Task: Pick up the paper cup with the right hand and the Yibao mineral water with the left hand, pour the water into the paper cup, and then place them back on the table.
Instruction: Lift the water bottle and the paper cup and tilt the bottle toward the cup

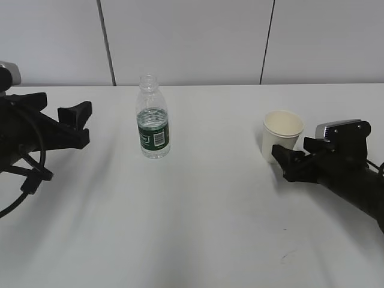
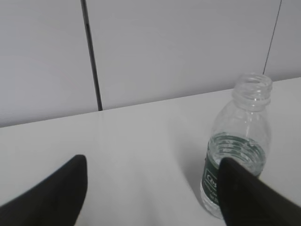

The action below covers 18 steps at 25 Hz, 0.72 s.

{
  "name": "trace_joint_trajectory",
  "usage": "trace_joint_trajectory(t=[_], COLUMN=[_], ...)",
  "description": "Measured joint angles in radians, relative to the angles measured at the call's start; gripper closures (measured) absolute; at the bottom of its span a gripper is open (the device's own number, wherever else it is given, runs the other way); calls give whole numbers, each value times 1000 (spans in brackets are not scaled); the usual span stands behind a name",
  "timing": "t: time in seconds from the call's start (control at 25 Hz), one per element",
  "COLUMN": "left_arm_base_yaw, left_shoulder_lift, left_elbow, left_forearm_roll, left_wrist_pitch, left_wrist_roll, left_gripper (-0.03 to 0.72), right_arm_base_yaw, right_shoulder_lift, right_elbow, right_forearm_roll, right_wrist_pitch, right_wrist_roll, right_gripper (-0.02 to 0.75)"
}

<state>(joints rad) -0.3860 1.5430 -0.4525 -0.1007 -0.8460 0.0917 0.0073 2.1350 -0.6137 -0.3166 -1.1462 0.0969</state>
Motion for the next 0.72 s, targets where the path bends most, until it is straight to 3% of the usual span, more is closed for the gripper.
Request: trace_joint_trajectory(t=[0.72], left_arm_base_yaw=[0], left_shoulder_lift=[0], left_elbow=[0], left_forearm_roll=[0], left_wrist_pitch=[0], left_wrist_roll=[0], left_gripper=[167], right_arm_base_yaw=[0], right_shoulder_lift=[108], right_elbow=[-145], right_forearm_roll=[-79], right_wrist_pitch=[0], right_wrist_roll=[51], right_gripper=[81])
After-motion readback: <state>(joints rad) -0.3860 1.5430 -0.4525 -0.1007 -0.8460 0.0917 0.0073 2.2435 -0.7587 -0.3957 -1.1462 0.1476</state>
